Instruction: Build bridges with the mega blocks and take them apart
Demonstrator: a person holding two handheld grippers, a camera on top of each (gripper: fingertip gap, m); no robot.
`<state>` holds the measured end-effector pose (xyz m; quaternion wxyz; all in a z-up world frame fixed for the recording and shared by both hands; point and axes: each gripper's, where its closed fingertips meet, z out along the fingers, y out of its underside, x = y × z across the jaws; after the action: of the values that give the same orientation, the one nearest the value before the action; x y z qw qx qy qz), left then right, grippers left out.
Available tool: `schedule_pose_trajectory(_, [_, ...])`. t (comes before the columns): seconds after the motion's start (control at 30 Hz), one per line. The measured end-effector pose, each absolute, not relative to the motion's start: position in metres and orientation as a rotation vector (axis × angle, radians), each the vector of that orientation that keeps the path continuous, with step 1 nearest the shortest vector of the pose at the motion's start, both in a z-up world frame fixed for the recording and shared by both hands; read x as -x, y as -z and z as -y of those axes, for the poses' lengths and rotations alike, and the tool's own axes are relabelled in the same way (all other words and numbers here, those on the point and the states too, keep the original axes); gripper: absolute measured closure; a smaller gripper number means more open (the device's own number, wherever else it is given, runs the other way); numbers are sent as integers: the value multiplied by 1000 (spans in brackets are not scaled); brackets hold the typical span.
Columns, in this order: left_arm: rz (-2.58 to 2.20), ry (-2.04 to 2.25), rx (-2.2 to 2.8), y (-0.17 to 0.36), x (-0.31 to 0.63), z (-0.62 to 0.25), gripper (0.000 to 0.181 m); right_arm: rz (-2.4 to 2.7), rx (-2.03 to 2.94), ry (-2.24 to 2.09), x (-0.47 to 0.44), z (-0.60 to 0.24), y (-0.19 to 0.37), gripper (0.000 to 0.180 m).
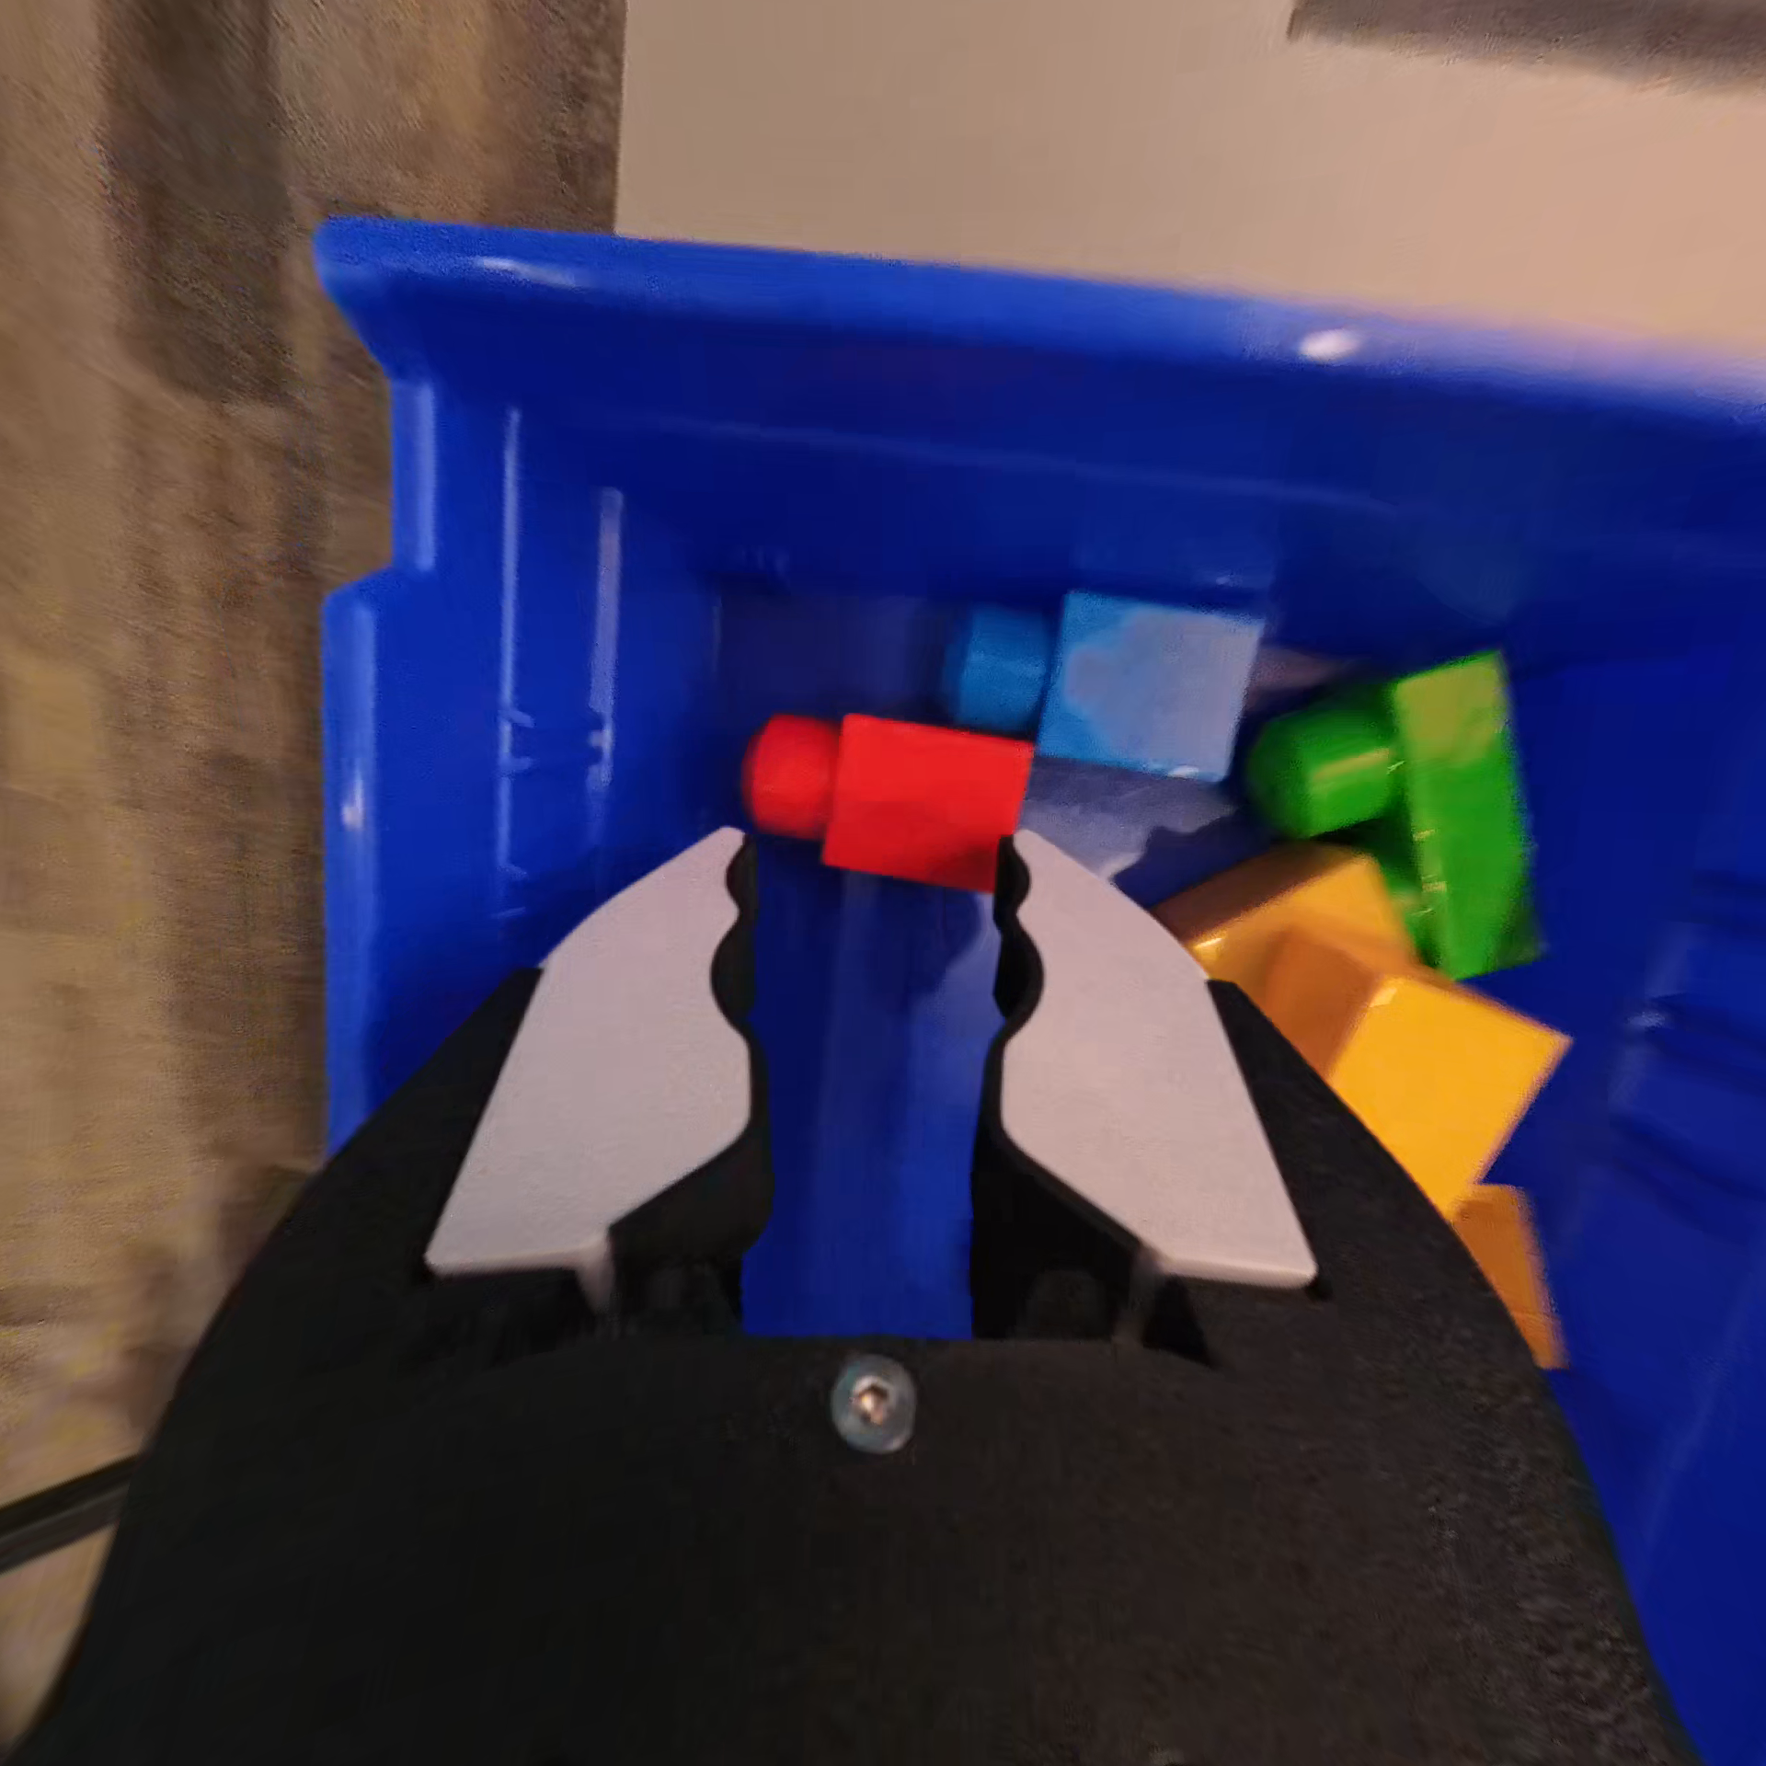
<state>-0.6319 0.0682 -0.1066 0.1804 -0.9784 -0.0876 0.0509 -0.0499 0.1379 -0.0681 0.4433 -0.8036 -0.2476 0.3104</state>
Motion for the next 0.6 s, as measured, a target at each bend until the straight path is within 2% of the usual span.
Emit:
schedule_pose_trajectory(0.13, [370, -89, 2704, 98, 634, -76, 137, 600, 1989, -799, 49, -138, 66, 107])
schedule_pose_trajectory(0.3, [491, -104, 2704, 111, 636, -80, 131, 591, 1975, -796, 47, -139, 62, 107])
schedule_pose_trajectory(0.37, [539, -113, 2675, 112, 640, -83, 134, 591, 1972, -793, 46, -139, 60, 107])
schedule_pose_trajectory(0.4, [541, -132, 2686, 113, 642, -82, 131, 592, 1971, -792, 45, -139, 59, 107])
schedule_pose_trajectory(0.6, [479, -72, 2783, 114, 631, -64, 136, 591, 1944, -793, 43, -135, 47, 107])
